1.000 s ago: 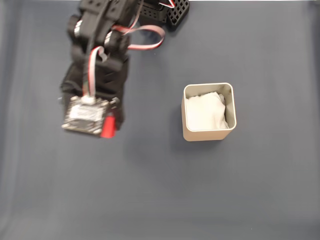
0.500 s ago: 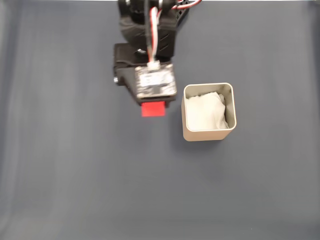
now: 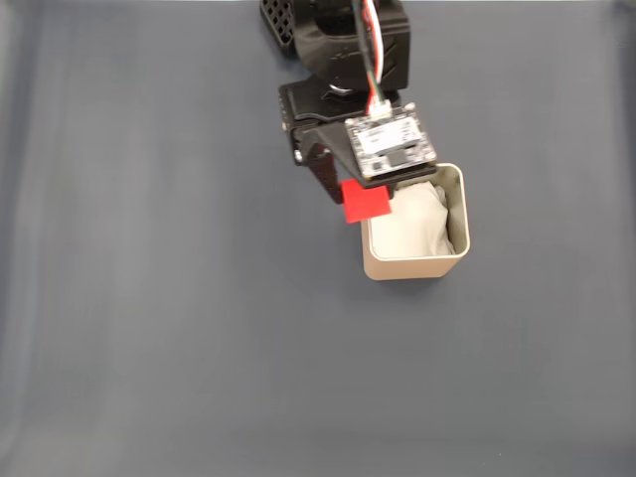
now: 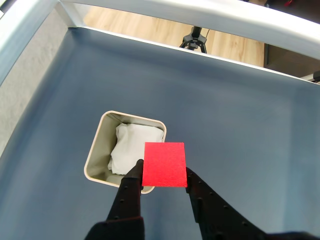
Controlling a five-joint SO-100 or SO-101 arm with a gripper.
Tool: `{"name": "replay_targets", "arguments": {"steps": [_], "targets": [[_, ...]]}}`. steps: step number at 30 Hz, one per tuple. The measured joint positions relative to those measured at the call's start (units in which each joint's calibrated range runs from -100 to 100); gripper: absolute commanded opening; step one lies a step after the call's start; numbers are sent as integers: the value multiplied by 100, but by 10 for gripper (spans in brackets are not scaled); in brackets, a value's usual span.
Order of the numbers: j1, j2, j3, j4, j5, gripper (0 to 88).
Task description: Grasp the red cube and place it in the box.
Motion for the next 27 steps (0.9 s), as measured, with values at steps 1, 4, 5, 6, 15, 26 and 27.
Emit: {"name": "replay_targets", "arguments": {"steps": [1,4,5,6,15,26,27], "targets": [[-53,0,0,0,-10,2],[-195,0,0,0,-49,2],[-233,0,0,0,-59,2],[-278,9,0,0,-73,2],[-511,223,0,0,-98,2],[-654,464,-9,-81,-147,2],[-669,499,-27,-89,-147,2]]}}
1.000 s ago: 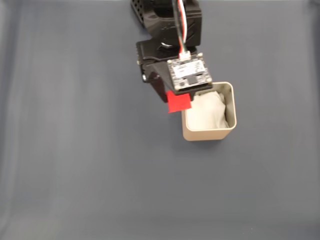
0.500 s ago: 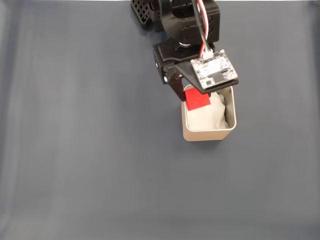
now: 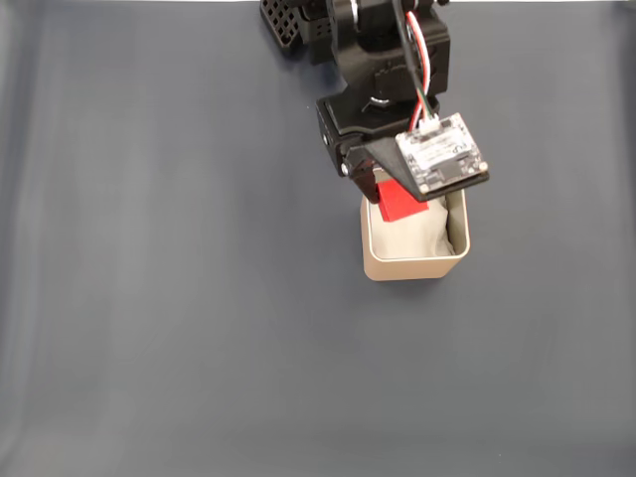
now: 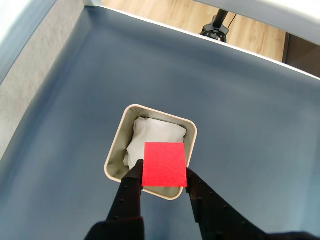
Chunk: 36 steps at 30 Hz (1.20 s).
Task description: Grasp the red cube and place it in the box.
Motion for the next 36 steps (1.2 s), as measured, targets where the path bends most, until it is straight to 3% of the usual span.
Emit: {"name": "replay_targets", "arguments": {"steps": [9,16,21,36], "targets": [[-15,169,-219,-81,0,11],[0,178,-237,-179,-54,276],[8,178,-255,-244,-142,396],[105,178,-264,-341,-59,492]]}}
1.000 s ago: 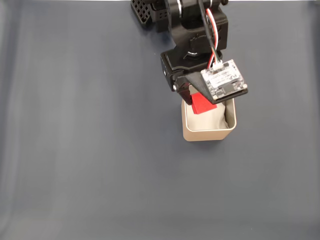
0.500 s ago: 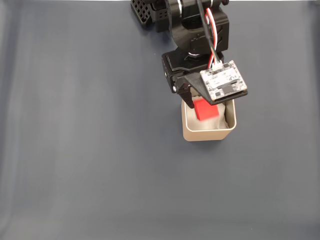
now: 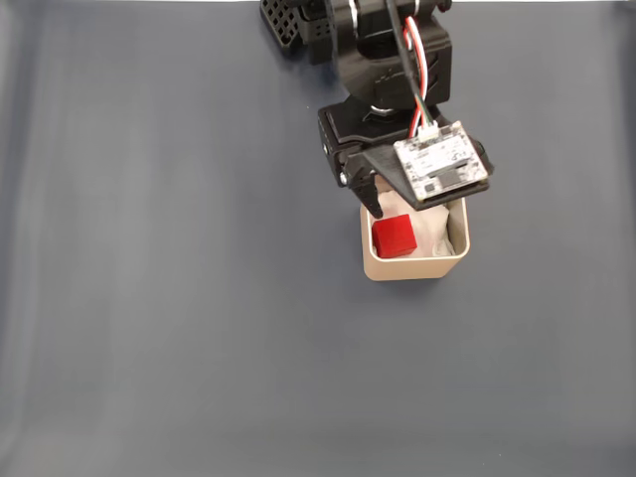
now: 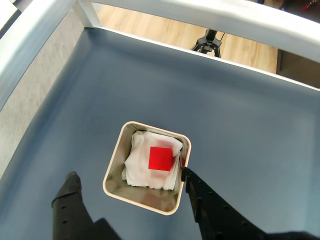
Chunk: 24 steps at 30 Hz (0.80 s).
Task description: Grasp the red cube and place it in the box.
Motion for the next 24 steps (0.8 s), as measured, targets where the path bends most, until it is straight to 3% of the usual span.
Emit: {"name": "replay_targets", "arguments": {"steps": [17,20,24], "targets": [[0,0,0,-130,10,484],[0,0,0,-130,10,389],[0,0,0,-195,-44,189]]}}
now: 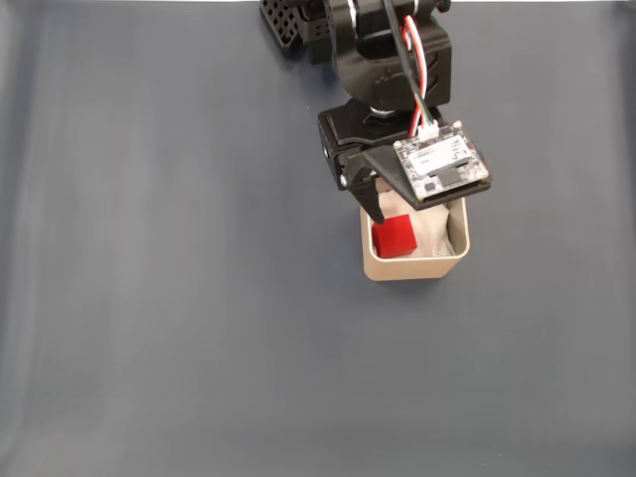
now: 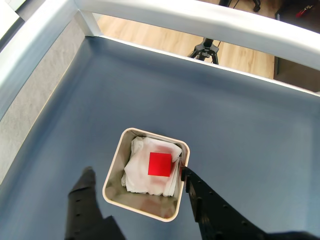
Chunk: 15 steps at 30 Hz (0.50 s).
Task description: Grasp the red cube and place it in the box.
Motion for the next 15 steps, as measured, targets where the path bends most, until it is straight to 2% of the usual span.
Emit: {"name": "replay_targets", "arguments": {"steps": [3,5,15], "targets": [[0,0,0,0,-44,52],[0,0,0,0,-49,2],[526,-80,9,-16,-127,2]]}}
